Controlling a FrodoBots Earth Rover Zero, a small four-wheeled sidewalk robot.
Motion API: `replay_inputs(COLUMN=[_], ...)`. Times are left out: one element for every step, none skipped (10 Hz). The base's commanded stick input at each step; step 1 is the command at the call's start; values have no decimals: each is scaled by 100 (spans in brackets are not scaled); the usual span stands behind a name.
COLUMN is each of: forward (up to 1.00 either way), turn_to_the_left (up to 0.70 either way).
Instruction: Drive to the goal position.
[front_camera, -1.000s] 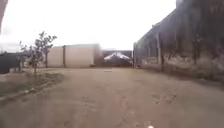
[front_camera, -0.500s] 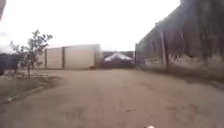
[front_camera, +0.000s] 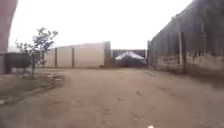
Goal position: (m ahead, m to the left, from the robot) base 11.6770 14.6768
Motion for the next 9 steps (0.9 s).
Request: replay_inputs(forward=[85,85,85,85,85,85,85,85,85], turn_to_the_left=[1,1,1,1,1,1,1,1,3])
